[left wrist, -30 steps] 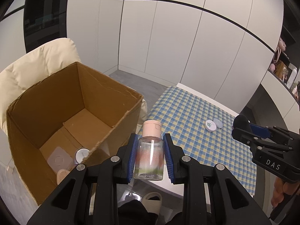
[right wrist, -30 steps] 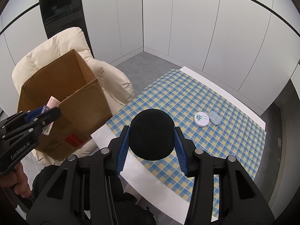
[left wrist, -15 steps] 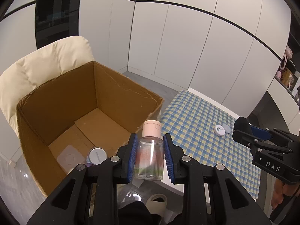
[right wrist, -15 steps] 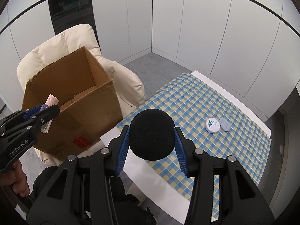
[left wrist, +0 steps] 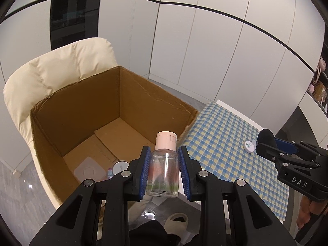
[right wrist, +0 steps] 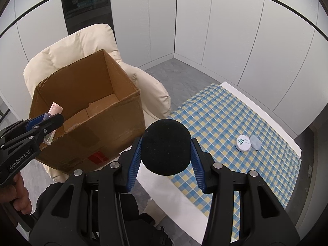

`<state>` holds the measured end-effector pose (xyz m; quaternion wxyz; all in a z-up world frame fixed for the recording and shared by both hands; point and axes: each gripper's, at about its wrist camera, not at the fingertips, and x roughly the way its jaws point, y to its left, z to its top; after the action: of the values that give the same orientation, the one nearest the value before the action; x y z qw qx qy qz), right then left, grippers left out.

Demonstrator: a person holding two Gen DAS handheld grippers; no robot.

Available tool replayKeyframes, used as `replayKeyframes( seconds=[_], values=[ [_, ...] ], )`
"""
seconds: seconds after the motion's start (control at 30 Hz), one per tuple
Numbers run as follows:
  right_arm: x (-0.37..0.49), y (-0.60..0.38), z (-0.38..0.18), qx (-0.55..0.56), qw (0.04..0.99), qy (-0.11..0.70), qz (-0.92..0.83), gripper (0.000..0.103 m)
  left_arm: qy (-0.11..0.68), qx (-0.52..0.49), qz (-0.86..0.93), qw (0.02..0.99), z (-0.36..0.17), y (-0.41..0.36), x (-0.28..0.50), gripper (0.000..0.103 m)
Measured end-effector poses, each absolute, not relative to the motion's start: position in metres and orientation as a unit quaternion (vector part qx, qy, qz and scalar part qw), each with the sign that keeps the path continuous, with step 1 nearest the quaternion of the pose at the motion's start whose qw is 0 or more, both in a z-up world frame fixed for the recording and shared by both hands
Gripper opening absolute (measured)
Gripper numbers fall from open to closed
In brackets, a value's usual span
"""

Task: Organize objects
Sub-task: 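Carry the pink-capped bottle over the box with the left gripper while the right carries the black sponge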

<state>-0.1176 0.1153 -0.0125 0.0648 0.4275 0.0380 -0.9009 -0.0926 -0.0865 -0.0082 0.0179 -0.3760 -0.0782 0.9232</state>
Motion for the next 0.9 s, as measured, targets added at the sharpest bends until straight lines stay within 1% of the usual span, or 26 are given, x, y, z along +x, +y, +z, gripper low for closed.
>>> replayKeyframes(
  seconds=[0.9],
  values=[
    [-0.134, 0.052, -0.014, 0.425, 0.113, 0.063, -0.896, 0.048, -0.092, -0.385, 0.917, -0.036, -0.015, -0.141, -0.080, 0.028]
  ],
)
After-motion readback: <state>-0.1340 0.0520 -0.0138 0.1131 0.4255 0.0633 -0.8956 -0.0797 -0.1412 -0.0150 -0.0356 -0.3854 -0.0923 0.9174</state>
